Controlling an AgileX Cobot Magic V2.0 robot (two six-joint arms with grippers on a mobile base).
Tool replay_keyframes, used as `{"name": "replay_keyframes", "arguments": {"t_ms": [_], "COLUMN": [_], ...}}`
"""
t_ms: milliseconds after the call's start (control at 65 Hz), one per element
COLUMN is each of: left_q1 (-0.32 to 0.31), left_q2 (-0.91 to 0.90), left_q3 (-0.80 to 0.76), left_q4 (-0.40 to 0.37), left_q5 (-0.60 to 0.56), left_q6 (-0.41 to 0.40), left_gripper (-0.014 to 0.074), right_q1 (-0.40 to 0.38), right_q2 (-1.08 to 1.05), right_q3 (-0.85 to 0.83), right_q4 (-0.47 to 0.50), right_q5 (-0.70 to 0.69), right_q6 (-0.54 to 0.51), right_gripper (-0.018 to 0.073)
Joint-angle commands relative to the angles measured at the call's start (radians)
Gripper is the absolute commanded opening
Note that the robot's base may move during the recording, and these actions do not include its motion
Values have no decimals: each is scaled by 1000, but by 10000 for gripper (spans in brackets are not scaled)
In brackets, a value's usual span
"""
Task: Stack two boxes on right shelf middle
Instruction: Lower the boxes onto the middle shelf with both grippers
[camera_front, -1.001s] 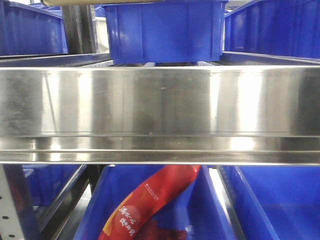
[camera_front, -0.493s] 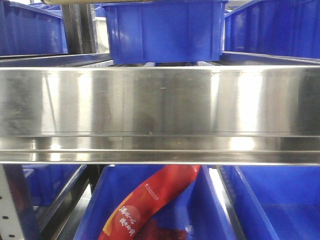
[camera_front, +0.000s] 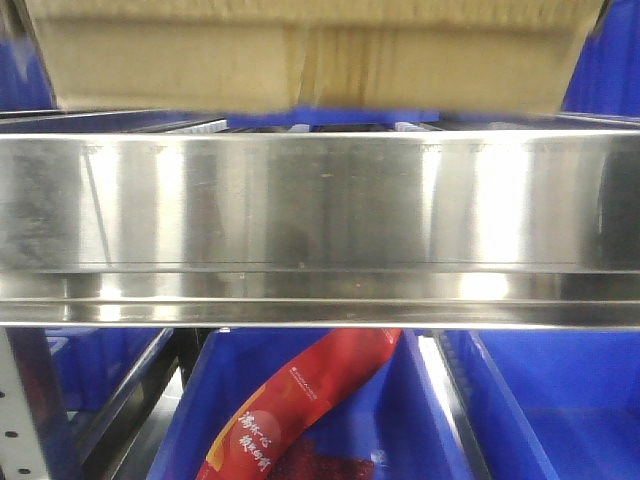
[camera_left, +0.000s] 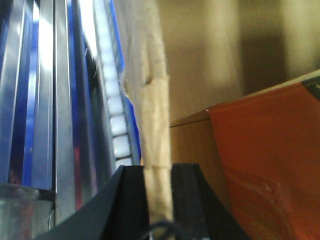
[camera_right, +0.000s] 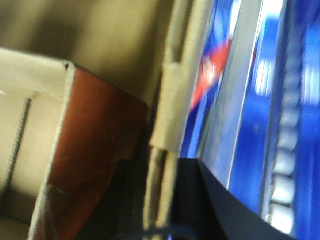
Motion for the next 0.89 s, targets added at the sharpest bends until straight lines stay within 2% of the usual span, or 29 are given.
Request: {"name": "replay_keyframes", "arguments": {"t_ms": [0, 46, 108, 231, 246, 323, 369, 493, 616, 677, 754, 816, 877], "left_q1": [5, 5, 5, 5, 5, 5, 5, 5, 5, 5, 5, 5, 5], "left_q2": [1, 6, 6, 4, 4, -4, -12, -43, -93, -129, -167, -206, -249], "left_q3": [-10, -10, -10, -10, -10, -10, -10, -10, -10, -10, -7, 16, 55], "left_q4": [60, 60, 54, 54, 54, 51, 49, 45, 20, 6, -1, 2, 14], "left_q5": [-43, -43, -43, -43, -43, -43, -43, -43, -43, -43, -43, -43, -43], "left_q6": [8, 8, 8, 8, 8, 8, 8, 8, 8, 8, 8, 8, 8], "left_gripper": [-56, -8, 111, 382, 447, 581, 622, 597, 597, 589, 532, 426, 277], "right_q1": [-11, -11, -11, -11, -11, -11, -11, -11, -11, -11, -11, -11, -11], "right_q2": [7, 7, 7, 7, 7, 3, -1, -30, -85, -122, -165, -204, -248], "right_q3": [-7, -7, -7, -7, -7, -7, -7, -8, -8, -8, -6, 4, 27], "right_q4": [-34, -34, -37, -42, -42, -42, -42, -42, -42, -42, -52, -57, -63], "right_q5": [9, 9, 7, 7, 7, 7, 7, 3, -5, -7, -7, -10, -29], "right_q6": [-4, -4, -4, -4, -4, -4, -4, -4, -4, -4, -4, -4, -5], "right_gripper": [-101, -56, 70, 379, 452, 578, 569, 549, 451, 333, 194, 46, -66]}}
